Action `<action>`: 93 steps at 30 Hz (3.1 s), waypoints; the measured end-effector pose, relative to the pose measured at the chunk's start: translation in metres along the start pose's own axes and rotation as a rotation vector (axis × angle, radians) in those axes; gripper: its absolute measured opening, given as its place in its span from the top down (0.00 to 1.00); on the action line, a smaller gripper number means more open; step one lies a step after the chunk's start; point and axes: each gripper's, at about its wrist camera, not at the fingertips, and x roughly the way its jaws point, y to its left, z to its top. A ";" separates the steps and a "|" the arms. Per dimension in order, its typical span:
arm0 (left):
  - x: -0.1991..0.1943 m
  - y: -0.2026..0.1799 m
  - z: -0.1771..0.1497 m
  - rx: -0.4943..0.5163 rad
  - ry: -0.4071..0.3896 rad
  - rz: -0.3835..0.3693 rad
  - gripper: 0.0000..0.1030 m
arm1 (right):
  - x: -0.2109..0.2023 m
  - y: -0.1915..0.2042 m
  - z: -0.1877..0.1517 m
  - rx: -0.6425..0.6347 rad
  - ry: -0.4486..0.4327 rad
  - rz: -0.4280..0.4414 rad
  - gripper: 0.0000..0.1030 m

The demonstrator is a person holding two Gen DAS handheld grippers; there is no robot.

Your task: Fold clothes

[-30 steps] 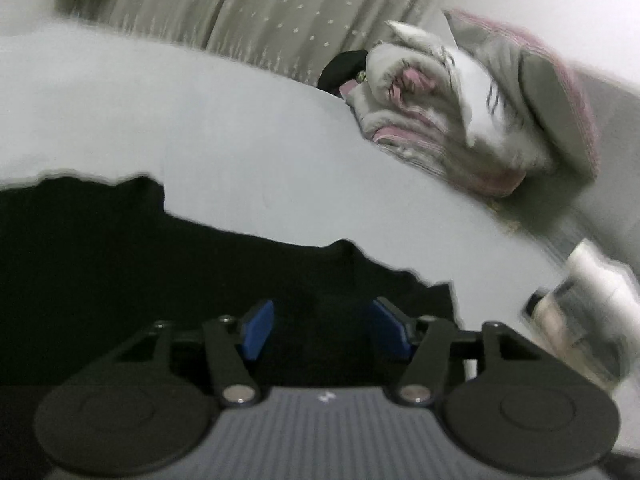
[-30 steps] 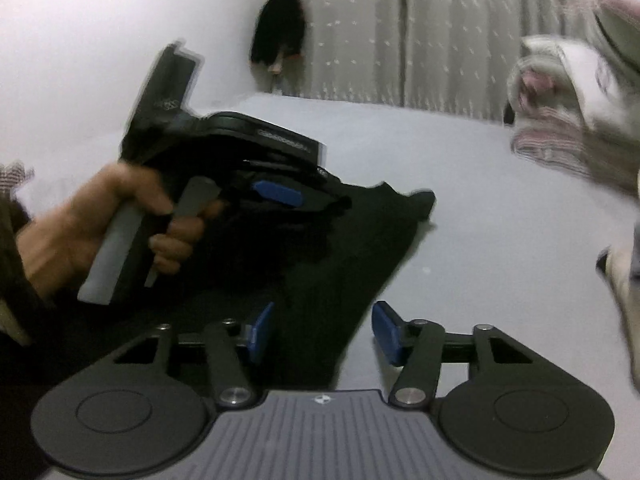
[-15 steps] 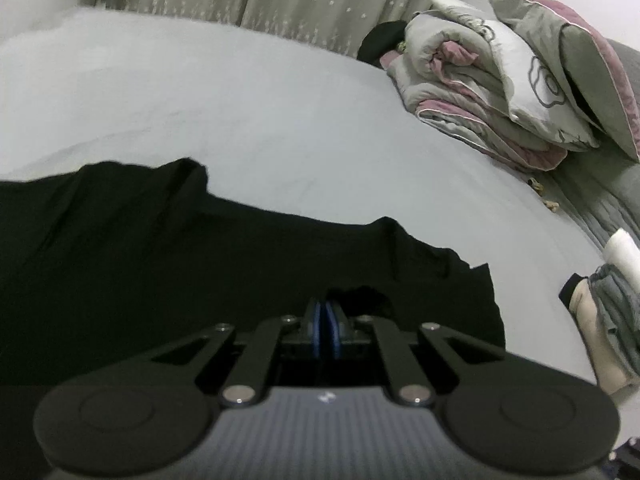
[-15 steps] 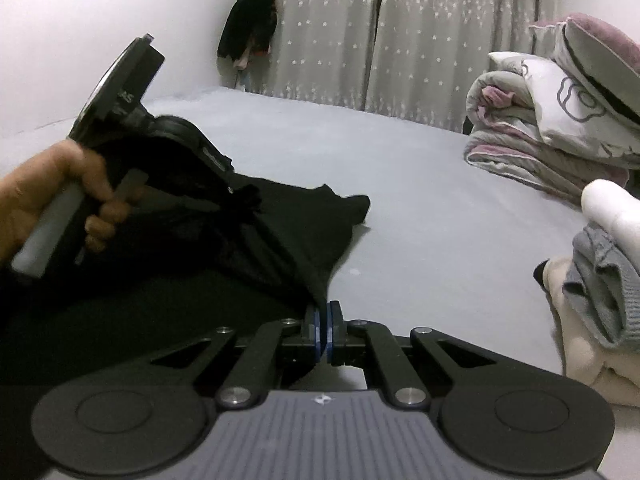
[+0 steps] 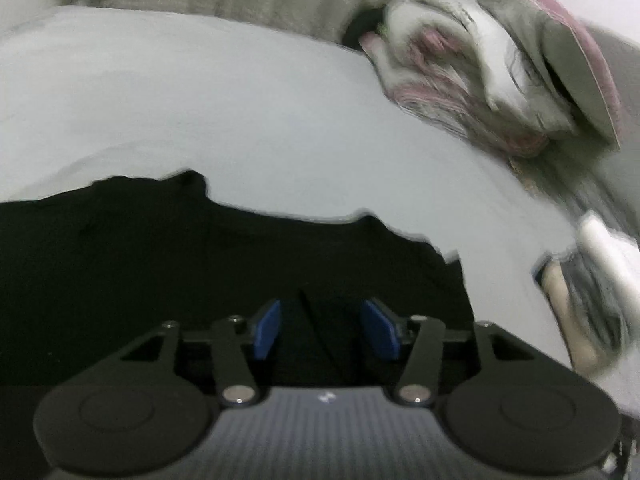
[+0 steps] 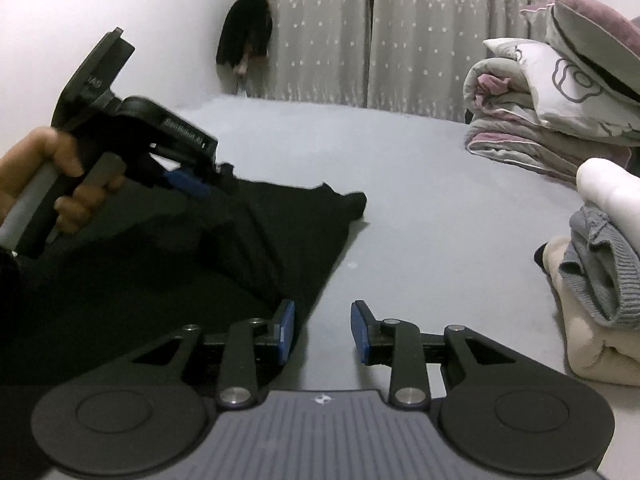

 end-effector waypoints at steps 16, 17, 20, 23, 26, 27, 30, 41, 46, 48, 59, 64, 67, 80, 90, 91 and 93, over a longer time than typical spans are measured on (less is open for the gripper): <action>0.015 -0.033 -0.032 0.227 0.187 -0.142 0.91 | 0.013 0.018 -0.003 -0.032 0.015 0.041 0.70; 0.012 -0.033 -0.032 0.229 0.180 -0.145 0.93 | 0.013 0.016 -0.003 -0.022 0.015 0.038 0.70; 0.001 -0.032 -0.030 0.244 0.153 -0.155 0.94 | 0.011 0.012 -0.003 0.001 0.009 0.029 0.70; -0.014 -0.030 -0.027 0.268 0.123 -0.159 0.94 | 0.009 0.010 -0.003 0.008 0.002 0.021 0.70; -0.023 -0.027 -0.028 0.305 0.134 -0.151 0.92 | 0.006 0.006 -0.004 0.014 0.002 0.016 0.70; -0.024 -0.027 -0.030 0.322 0.148 -0.144 0.91 | 0.006 0.005 -0.005 0.016 0.006 0.012 0.70; -0.023 -0.029 -0.036 0.370 0.173 -0.091 0.71 | 0.006 0.001 -0.006 0.022 0.020 0.003 0.70; -0.030 -0.026 -0.027 0.301 0.021 -0.176 0.47 | -0.001 -0.003 -0.003 0.059 -0.015 0.022 0.70; -0.010 -0.035 -0.034 0.324 0.075 -0.264 0.49 | 0.004 0.000 -0.003 0.064 -0.008 0.026 0.70; 0.006 -0.039 -0.039 0.338 0.135 -0.211 0.52 | 0.008 0.001 -0.004 0.066 0.013 0.025 0.70; -0.015 -0.058 -0.064 0.304 0.097 -0.070 0.27 | 0.018 -0.041 -0.016 0.314 0.058 0.206 0.51; -0.047 -0.048 -0.085 0.225 0.083 -0.060 0.27 | 0.014 -0.057 -0.027 0.522 0.057 0.276 0.50; -0.069 -0.029 -0.101 0.113 0.074 -0.063 0.27 | -0.006 -0.050 -0.031 0.531 0.084 0.240 0.52; -0.163 0.033 -0.179 -0.035 0.032 0.013 0.18 | -0.100 -0.014 -0.043 0.458 0.267 -0.011 0.51; -0.193 0.064 -0.189 -0.065 -0.031 0.104 0.08 | -0.137 0.029 -0.010 0.398 0.226 -0.061 0.49; -0.194 0.068 -0.188 -0.067 -0.037 0.116 0.07 | -0.137 0.034 -0.004 0.390 0.218 -0.063 0.48; -0.195 0.075 -0.186 -0.070 -0.057 0.131 0.05 | -0.133 0.045 0.010 0.377 0.200 -0.064 0.45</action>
